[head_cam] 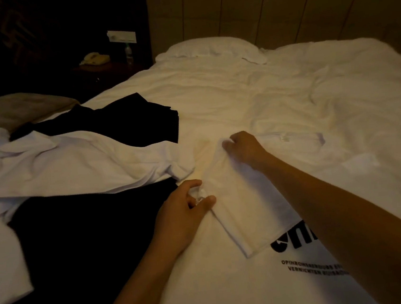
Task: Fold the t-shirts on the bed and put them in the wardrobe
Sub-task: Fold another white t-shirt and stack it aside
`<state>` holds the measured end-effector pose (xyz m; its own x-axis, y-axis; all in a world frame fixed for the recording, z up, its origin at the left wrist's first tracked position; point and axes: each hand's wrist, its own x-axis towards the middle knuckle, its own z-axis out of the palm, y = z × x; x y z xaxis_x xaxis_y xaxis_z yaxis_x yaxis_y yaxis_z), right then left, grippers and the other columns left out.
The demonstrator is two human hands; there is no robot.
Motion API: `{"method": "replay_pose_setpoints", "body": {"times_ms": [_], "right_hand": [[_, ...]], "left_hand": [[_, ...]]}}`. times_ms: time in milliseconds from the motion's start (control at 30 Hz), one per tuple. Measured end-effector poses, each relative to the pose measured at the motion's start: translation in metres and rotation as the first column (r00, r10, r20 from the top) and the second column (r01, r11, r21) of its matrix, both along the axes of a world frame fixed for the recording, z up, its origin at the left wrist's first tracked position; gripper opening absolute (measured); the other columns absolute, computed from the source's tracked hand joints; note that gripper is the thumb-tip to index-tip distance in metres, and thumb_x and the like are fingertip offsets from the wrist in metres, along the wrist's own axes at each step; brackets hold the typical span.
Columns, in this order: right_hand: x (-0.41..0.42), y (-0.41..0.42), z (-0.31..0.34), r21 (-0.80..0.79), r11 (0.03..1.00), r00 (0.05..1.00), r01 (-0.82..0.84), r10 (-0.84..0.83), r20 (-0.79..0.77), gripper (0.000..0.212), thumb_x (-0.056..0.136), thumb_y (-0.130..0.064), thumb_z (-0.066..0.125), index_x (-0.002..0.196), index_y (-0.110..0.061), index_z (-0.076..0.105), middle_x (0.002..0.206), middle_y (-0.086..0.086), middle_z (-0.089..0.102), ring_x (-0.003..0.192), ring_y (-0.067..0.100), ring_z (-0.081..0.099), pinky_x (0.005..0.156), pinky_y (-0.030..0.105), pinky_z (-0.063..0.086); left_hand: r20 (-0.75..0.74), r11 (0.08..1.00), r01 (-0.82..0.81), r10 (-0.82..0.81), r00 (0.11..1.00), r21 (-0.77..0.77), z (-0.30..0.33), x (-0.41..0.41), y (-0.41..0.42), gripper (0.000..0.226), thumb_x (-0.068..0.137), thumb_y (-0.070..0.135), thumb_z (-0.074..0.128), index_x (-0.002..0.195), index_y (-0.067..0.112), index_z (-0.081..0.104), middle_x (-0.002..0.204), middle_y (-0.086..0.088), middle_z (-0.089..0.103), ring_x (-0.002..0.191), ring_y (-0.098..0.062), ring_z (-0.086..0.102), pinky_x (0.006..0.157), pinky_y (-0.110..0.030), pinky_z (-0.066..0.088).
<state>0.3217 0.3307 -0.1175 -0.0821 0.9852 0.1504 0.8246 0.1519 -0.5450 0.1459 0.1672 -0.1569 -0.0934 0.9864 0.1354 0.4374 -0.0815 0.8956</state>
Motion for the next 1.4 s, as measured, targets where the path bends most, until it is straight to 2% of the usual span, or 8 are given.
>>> {"method": "replay_pose_setpoints", "body": {"times_ms": [100,200,467,667,900,1033,1200,1400], "right_hand": [[-0.002,0.014,0.002,0.106,0.994,0.998,-0.033,0.04,-0.057,0.04,0.096,-0.026,0.053,0.059,-0.015,0.047,0.063,0.008,0.049,0.068,0.024,0.053,0.063,0.034,0.034],[-0.002,0.024,0.001,0.076,0.997,0.998,-0.018,0.013,0.058,0.04,0.097,-0.033,0.051,0.058,-0.022,0.048,0.073,0.004,0.057,0.083,0.029,0.061,0.07,0.036,0.043],[-0.007,0.021,-0.008,0.0,1.0,0.998,0.011,-0.011,0.059,0.034,0.097,-0.046,0.046,0.109,-0.025,0.07,0.117,0.005,0.068,0.11,0.028,0.06,0.086,0.034,0.044],[0.015,0.003,0.009,-0.135,0.988,0.983,0.078,-0.053,0.178,0.045,0.088,-0.056,0.057,0.088,-0.012,0.068,0.091,0.008,0.065,0.085,0.025,0.06,0.076,0.032,0.046],[0.013,-0.002,0.005,-0.039,0.999,0.988,-0.037,0.042,0.149,0.036,0.094,-0.029,0.054,0.062,-0.016,0.045,0.07,0.005,0.051,0.082,0.027,0.054,0.067,0.032,0.033],[0.008,0.007,0.003,-0.121,0.992,0.985,0.023,-0.001,0.175,0.051,0.092,-0.054,0.054,0.101,-0.006,0.069,0.105,0.01,0.068,0.099,0.028,0.062,0.084,0.035,0.045],[-0.01,0.017,0.008,-0.141,0.99,0.998,-0.012,0.019,0.052,0.044,0.091,-0.039,0.062,0.068,-0.001,0.063,0.069,0.017,0.062,0.067,0.026,0.06,0.064,0.031,0.041],[-0.022,0.026,0.018,-0.199,0.98,0.945,0.0,-0.065,-0.32,0.036,0.093,-0.022,0.066,0.063,-0.01,0.053,0.032,-0.005,0.038,0.023,0.006,0.032,0.034,0.011,0.024]], "left_hand": [[0.136,1.0,-0.007,0.006,0.991,0.004,-0.004,-0.005,0.006,0.037,0.083,0.024,0.076,0.118,0.025,0.063,0.054,0.013,0.042,0.052,-0.001,0.043,0.058,-0.015,0.039],[0.167,0.999,-0.042,0.042,0.985,-0.001,-0.004,-0.01,0.008,0.032,0.083,0.018,0.076,0.113,0.023,0.065,0.065,0.0,0.044,0.052,-0.002,0.043,0.055,-0.011,0.039],[0.146,0.994,-0.084,0.095,0.985,-0.076,-0.002,-0.009,0.006,0.012,0.078,0.025,0.08,0.078,0.015,0.073,0.066,0.001,0.069,0.059,-0.005,0.063,0.06,-0.018,0.048],[0.279,0.989,-0.024,0.064,0.958,-0.146,0.001,-0.01,0.003,0.009,0.082,0.008,0.075,0.079,0.0,0.073,0.072,-0.016,0.069,0.062,-0.014,0.061,0.056,-0.024,0.045],[0.472,0.989,-0.046,0.108,0.875,-0.141,0.012,-0.013,-0.002,0.003,0.085,0.006,0.072,0.082,0.005,0.073,0.071,-0.011,0.071,0.061,-0.012,0.062,0.054,-0.021,0.049],[0.289,0.99,-0.144,0.136,0.948,0.008,0.008,-0.014,0.001,0.006,0.084,0.01,0.073,0.08,0.014,0.073,0.069,0.006,0.069,0.061,-0.003,0.058,0.06,-0.017,0.045],[-0.068,0.978,-0.037,0.052,0.996,0.205,0.004,-0.009,-0.001,0.033,0.081,0.017,0.077,0.112,0.027,0.072,0.108,0.013,0.061,0.098,-0.003,0.058,0.089,-0.018,0.045],[-0.128,0.972,-0.063,0.094,0.987,0.225,-0.004,-0.014,0.002,0.008,0.085,0.009,0.072,0.087,0.015,0.076,0.087,-0.004,0.067,0.085,-0.022,0.066,0.081,-0.046,0.053]]}}
